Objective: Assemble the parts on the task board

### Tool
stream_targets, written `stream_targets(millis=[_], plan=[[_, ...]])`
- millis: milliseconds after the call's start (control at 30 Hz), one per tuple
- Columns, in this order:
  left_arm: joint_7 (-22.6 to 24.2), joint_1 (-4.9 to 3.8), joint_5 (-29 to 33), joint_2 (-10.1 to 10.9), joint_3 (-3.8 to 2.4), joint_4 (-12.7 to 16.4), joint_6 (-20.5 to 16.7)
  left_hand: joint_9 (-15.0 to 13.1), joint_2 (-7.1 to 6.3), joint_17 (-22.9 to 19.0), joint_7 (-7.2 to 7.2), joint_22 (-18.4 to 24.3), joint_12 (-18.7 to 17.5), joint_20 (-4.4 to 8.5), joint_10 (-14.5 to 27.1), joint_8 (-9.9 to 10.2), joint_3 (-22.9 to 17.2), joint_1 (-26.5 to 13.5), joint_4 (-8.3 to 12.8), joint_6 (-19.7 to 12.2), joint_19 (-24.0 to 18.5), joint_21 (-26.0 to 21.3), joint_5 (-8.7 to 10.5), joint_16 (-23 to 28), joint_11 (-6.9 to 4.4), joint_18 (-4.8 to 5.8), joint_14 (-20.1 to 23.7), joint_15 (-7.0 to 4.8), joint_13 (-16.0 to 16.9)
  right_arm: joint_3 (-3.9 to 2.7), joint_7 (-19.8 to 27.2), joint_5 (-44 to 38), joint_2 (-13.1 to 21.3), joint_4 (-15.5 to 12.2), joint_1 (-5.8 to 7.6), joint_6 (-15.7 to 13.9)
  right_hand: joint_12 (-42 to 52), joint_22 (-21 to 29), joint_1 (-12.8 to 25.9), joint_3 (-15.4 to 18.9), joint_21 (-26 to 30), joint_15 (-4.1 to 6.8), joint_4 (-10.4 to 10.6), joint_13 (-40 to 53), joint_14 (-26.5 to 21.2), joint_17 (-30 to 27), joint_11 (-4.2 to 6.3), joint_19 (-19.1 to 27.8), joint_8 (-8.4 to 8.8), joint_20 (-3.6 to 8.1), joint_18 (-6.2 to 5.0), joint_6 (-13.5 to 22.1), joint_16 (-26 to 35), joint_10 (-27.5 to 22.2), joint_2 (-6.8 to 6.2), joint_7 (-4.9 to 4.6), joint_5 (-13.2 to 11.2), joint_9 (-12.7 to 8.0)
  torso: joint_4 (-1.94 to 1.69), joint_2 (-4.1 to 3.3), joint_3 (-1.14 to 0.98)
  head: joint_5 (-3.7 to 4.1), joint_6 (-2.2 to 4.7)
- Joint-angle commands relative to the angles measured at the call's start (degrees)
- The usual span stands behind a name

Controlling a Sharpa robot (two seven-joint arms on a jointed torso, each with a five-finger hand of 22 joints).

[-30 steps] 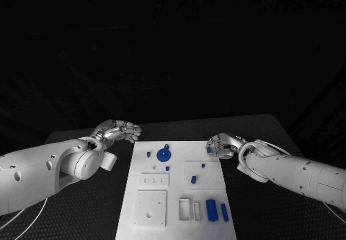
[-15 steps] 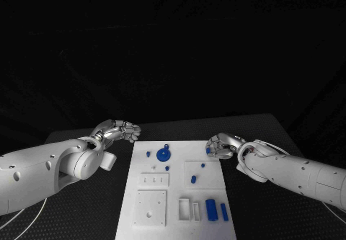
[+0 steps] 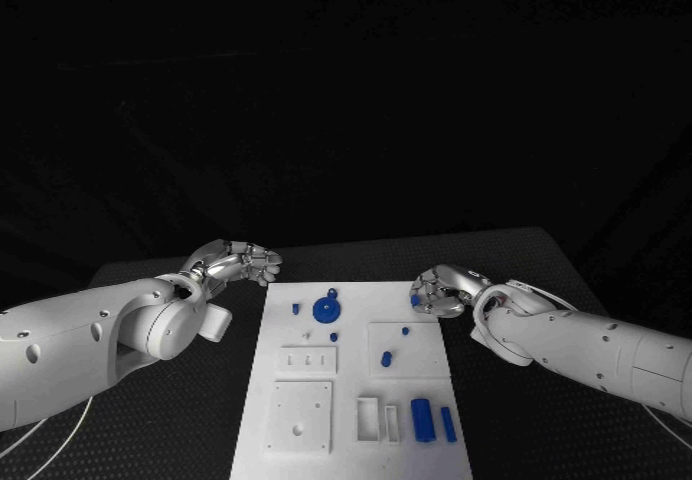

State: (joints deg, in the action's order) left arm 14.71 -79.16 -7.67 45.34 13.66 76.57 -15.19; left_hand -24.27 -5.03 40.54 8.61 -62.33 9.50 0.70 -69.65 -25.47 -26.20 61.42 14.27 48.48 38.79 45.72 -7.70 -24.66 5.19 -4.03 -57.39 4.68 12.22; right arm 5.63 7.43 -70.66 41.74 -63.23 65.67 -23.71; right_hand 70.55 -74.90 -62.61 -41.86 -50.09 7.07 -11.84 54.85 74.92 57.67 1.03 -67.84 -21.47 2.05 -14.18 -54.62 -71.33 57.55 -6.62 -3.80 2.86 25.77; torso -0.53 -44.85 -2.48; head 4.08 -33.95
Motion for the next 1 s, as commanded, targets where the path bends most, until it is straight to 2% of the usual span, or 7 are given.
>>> stream_targets(millis=[33, 267, 300, 333, 467, 733, 1000], plan=[[-0.72, -0.04, -1.97, -0.17, -0.05, 0.13, 1.29, -0.06, 0.56, 0.21, -0.34, 0.20, 0.51, 0.28, -0.98, -0.05, 0.01, -0.49, -0.53, 1.22, -0.33, 0.36, 0.10, 0.29, -0.29, -0.57, -0.60, -0.09, 0.29, -0.01, -1.32, -0.84, 0.52, -1.33, 0.02, -2.35, 0.18, -0.97, -0.14, -0.47, -0.34, 0.50, -0.06, -0.09, 0.01, 0.09, 0.42, -0.05, -1.04, 0.23, -0.82, -4.91, 0.34, 0.11, 0.42, -1.04, -0.07, 1.96, -0.08, 0.02, 0.06, 0.15, 0.17], [-8.69, -0.14, -7.64, -0.62, -0.52, 0.07, 5.31, 0.26, 0.30, 0.58, -0.54, 0.73, 0.39, 0.61, -1.75, 0.95, 0.86, -3.52, -2.29, 2.13, -0.06, 0.74, 0.87, 0.24, -0.62, -0.61, -1.17, -0.39, 0.63, -0.08, -3.86, -1.76, 1.13, -4.80, 3.05, -0.53, 0.14, -0.94, -0.15, -0.94, -0.36, 0.58, -0.04, -0.11, 0.05, 0.12, 0.48, -0.18, -1.08, 0.31, -0.82, -4.94, 0.34, 0.23, 0.29, -0.98, -0.07, 2.14, 0.13, 0.17, 0.10, 0.01, 0.72], [-9.55, -0.21, -8.03, -0.86, -0.55, -0.03, 5.76, 0.32, -0.29, 0.69, -0.54, 0.82, 0.47, 0.70, -2.04, 1.17, 1.22, -4.35, -2.70, 2.12, -0.02, 0.80, 2.57, 0.14, -0.79, -0.67, -1.38, -0.50, 0.74, -0.08, -4.14, -1.49, 1.15, -5.33, 3.44, -0.38, 0.14, -0.94, -0.11, -0.97, -0.36, 0.58, -0.03, -0.12, 0.05, 0.12, 0.48, -0.19, -1.09, 0.31, -0.82, -4.94, 0.34, 0.23, 0.25, -0.98, -0.07, 2.16, 0.16, 0.25, 0.14, -0.07, 0.82], [-10.24, -0.33, -8.50, -1.14, -0.55, -0.11, 5.75, 0.40, -1.98, 0.86, -0.49, 0.97, 0.67, 0.81, -2.60, 1.44, 2.22, -6.48, -3.72, 2.13, 0.05, 0.85, 4.72, -0.05, -1.04, -0.70, -1.68, -0.66, 0.92, -0.08, -4.49, -1.26, 1.11, -5.88, 3.94, -0.21, 0.13, -0.93, -0.09, -1.00, -0.36, 0.59, -0.02, -0.12, 0.04, 0.12, 0.49, -0.19, -1.10, 0.32, -0.82, -4.96, 0.35, 0.23, 0.24, -0.98, -0.07, 2.18, 0.19, 0.34, 0.19, -0.07, 0.84], [-12.67, -0.70, -10.04, -2.09, -0.61, -0.30, 6.72, 0.33, -4.10, 1.24, -0.77, 1.36, 1.04, 1.07, -3.59, 1.53, 2.79, -10.07, -6.44, 2.88, 0.28, 0.89, 4.87, -0.42, -1.53, -0.85, -2.07, -0.95, 1.28, -0.08, -6.50, -2.66, 0.36, -8.32, 5.39, 0.92, 0.08, -0.93, -0.14, -1.26, -0.37, 0.63, -0.11, -0.13, 0.03, 0.13, 0.53, -0.23, -1.14, 0.36, -0.82, -5.01, 0.39, 0.23, 0.14, -0.94, -0.07, 2.29, 0.27, 0.75, 0.34, -0.17, 1.00], [-15.76, -1.62, -12.74, -4.08, -0.64, 0.08, 6.82, 0.56, -4.52, 1.64, -0.81, 1.89, 0.54, 1.23, -3.25, 2.37, 2.40, -14.26, -11.19, 2.88, -0.13, 0.86, 4.86, -0.35, -1.49, -0.96, -1.37, -0.93, 1.42, -0.08, -10.33, -5.91, -1.54, -12.75, 7.16, 2.82, 0.01, -0.92, -0.15, -1.62, -0.37, 0.65, -0.19, -0.15, 0.02, 0.12, 0.55, -0.26, -1.16, 0.40, -0.82, -5.03, 0.44, 0.23, 0.02, -0.92, -0.07, 2.42, 0.14, 1.69, 0.63, -1.05, 0.76], [-17.72, -1.60, -12.83, -6.88, -0.30, -0.08, 6.13, 0.68, -3.90, 1.82, -0.81, 1.91, 0.43, 1.15, -3.29, 2.57, 2.01, -13.32, -11.18, 3.00, -0.32, 1.05, 4.86, -0.40, -1.48, -0.99, -1.29, -0.89, 1.51, -0.09, -12.08, -7.48, -3.97, -14.84, 7.38, 2.81, -0.01, -0.91, -0.08, -1.72, -0.37, 0.65, -0.18, -0.15, 0.01, 0.12, 0.55, -0.28, -1.16, 0.41, -0.82, -5.02, 0.47, 0.23, -0.01, -0.92, -0.07, 2.47, 0.00, 2.41, 0.89, -2.64, 0.47]])
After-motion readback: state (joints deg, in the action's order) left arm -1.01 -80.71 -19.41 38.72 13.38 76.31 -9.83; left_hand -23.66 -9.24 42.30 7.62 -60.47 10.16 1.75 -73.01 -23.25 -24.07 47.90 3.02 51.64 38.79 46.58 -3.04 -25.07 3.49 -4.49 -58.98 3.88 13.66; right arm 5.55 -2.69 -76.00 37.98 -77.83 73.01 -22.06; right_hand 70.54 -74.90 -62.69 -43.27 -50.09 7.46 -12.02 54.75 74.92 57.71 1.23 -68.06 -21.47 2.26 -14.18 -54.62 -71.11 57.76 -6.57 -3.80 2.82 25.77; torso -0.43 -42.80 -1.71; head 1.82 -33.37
